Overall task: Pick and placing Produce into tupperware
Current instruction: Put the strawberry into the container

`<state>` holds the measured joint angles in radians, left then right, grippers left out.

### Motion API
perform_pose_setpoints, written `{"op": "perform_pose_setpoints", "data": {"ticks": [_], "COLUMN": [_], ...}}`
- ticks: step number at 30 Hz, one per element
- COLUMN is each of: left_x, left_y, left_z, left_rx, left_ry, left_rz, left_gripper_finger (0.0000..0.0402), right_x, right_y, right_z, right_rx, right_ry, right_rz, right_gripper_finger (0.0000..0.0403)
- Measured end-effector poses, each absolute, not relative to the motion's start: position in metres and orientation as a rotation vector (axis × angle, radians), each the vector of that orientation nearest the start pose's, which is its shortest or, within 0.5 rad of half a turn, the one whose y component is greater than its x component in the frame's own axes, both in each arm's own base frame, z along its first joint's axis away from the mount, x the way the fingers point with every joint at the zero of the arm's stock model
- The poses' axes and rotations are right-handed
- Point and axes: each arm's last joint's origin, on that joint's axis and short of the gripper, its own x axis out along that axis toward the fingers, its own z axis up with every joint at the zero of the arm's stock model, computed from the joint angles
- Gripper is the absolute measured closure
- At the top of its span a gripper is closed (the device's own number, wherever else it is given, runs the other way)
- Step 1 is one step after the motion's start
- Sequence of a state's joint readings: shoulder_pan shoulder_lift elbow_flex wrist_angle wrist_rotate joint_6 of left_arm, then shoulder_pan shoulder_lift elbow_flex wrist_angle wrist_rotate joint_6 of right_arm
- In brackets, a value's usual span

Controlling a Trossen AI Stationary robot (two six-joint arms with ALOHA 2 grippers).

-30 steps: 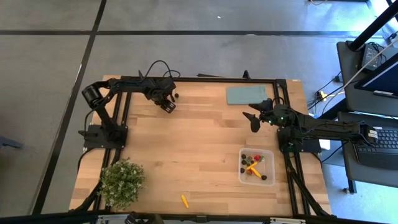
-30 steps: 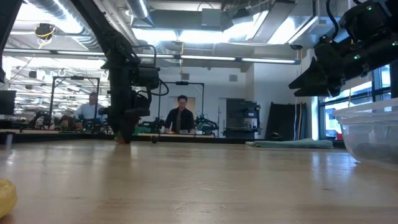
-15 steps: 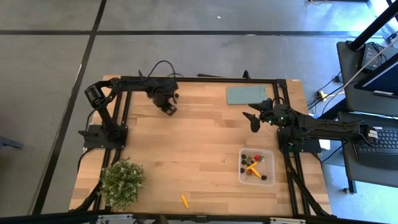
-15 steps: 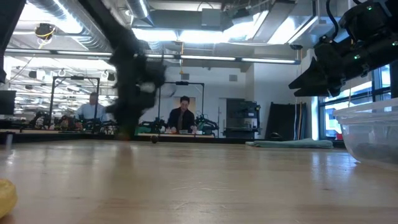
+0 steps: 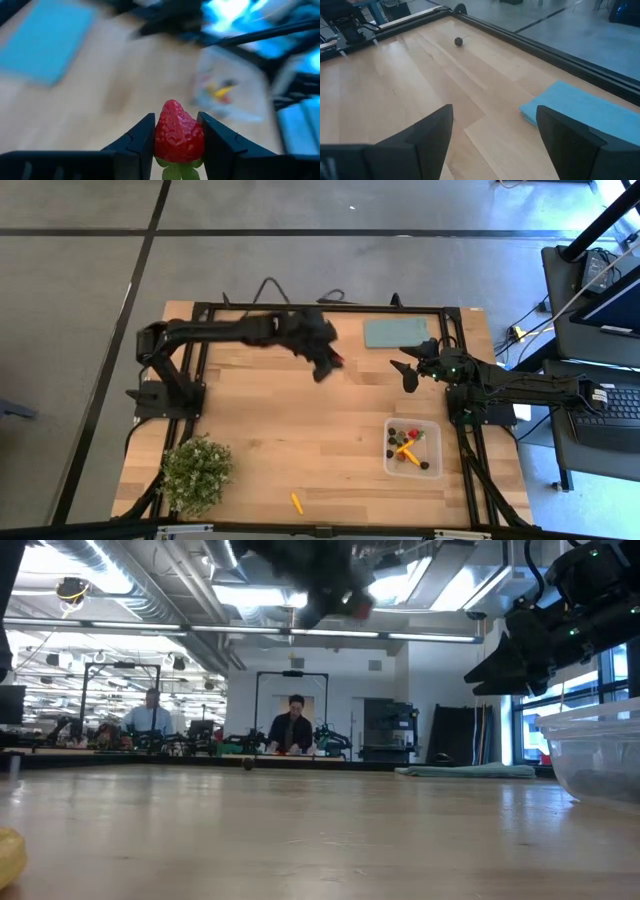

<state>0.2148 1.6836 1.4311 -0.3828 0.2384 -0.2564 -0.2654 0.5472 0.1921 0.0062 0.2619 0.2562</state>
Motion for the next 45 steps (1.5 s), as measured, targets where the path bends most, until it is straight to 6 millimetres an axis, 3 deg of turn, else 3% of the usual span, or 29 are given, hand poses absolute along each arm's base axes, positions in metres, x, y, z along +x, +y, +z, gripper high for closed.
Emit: {"op": "perform_pose_setpoints", "data": {"ticks": [5,9,14,18,22,25,28,35,45], "left_x": [0.393,0.414,0.448,0.477,0.507,0.527,0.541,0.551,0.549], "left_y": [0.026,-0.004,-0.028,-0.039,-0.050,-0.063,-0.073,-0.078,-0.074], "left_z": [0.325,0.317,0.280,0.235,0.203,0.186,0.183,0.157,0.151], "left_rx": [-0.327,-0.304,-0.373,-0.384,-0.387,-0.390,-0.390,-0.386,-0.370], "left_ry": [0.405,0.293,0.192,0.253,0.284,0.299,0.294,0.404,0.466], "left_rz": [-0.050,-0.091,-0.172,-0.167,-0.183,-0.225,-0.261,-0.243,-0.215], "left_gripper_finger": [0.0282,0.0282,0.0282,0.0282,0.0282,0.0280,0.0282,0.0279,0.0277], "right_x": [0.128,0.129,0.129,0.129,0.129,0.129,0.128,0.127,0.127], "right_y": [-0.043,-0.043,-0.043,-0.043,-0.043,-0.043,-0.043,-0.042,-0.042], "right_z": [0.179,0.179,0.180,0.180,0.180,0.180,0.179,0.176,0.174], "right_rx": [0.247,0.246,0.247,0.245,0.245,0.249,0.249,0.267,0.275], "right_ry": [0.284,0.281,0.275,0.276,0.277,0.277,0.282,0.318,0.332], "right_rz": [-0.564,-0.563,-0.563,-0.563,-0.563,-0.563,-0.564,-0.571,-0.574], "right_gripper_finger": [0.0116,0.0116,0.0116,0.0116,0.0116,0.0116,0.0116,0.0116,0.0116]}}
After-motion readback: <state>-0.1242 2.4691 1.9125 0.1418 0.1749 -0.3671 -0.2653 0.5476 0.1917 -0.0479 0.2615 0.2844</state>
